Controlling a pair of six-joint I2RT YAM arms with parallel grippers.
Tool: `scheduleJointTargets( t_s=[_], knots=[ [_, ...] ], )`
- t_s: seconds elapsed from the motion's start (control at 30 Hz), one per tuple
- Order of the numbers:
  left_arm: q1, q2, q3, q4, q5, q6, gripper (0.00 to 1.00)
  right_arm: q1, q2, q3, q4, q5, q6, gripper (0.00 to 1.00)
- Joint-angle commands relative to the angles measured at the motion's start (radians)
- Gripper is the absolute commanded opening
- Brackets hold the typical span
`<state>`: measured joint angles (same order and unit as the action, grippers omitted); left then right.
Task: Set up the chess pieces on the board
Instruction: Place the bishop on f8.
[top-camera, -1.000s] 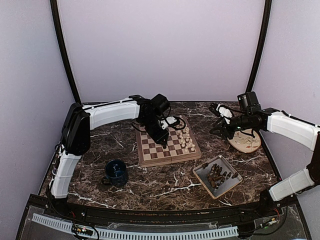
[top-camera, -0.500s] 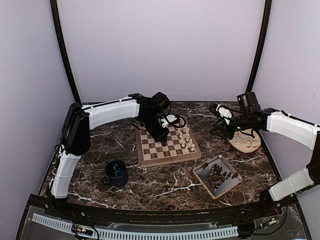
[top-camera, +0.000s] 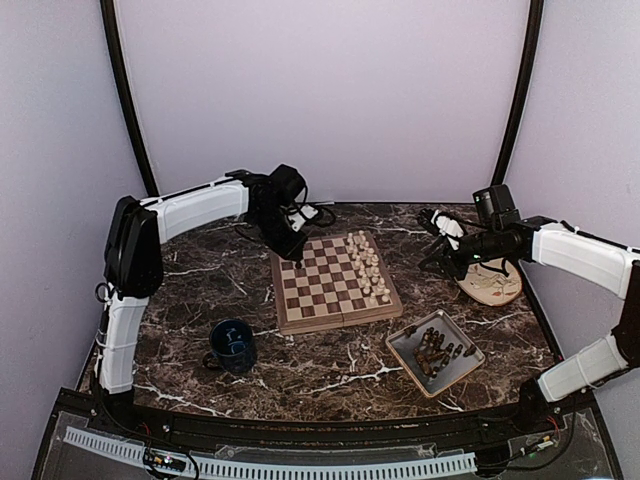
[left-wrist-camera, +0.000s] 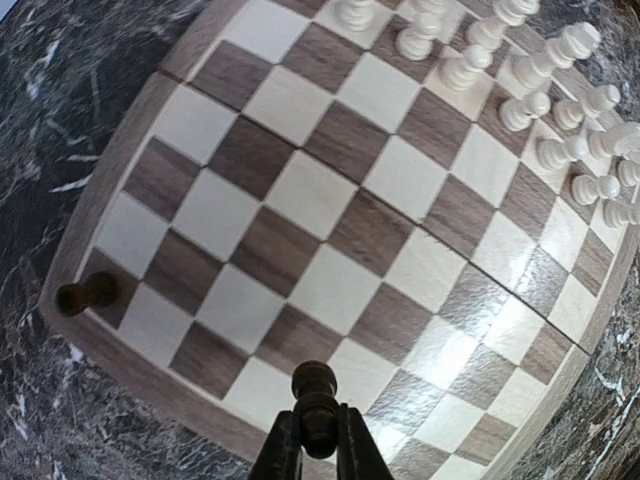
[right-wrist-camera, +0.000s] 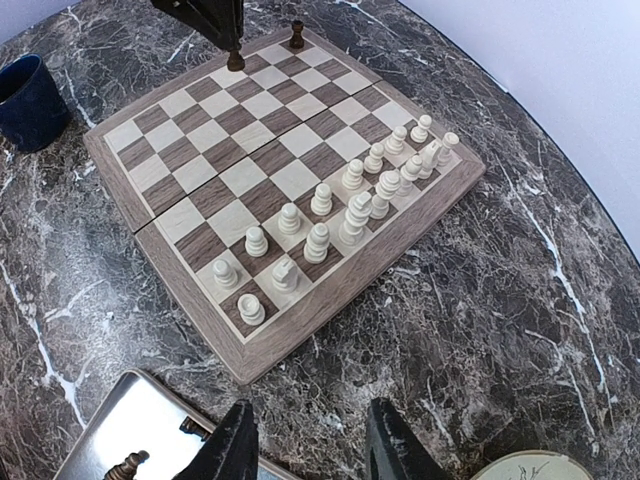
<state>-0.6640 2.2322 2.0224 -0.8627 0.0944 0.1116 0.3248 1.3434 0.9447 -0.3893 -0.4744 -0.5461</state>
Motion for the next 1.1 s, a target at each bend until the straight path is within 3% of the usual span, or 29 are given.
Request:
scheduleJointTargets(
  t_s=[0.0,1.07],
  knots=[
    [0.025,-0.078,-0.037,-0.013,-0.026,-0.018,0.05,-0.006,0.007,0.005,0.013,-0.008,-0.012,0.38],
    [0.043,-0.078,-0.105,0.011,-0.042,-0.015,0.05,-0.006,0.031,0.012,0.002,-0.010,-0.018,0.38]
  ],
)
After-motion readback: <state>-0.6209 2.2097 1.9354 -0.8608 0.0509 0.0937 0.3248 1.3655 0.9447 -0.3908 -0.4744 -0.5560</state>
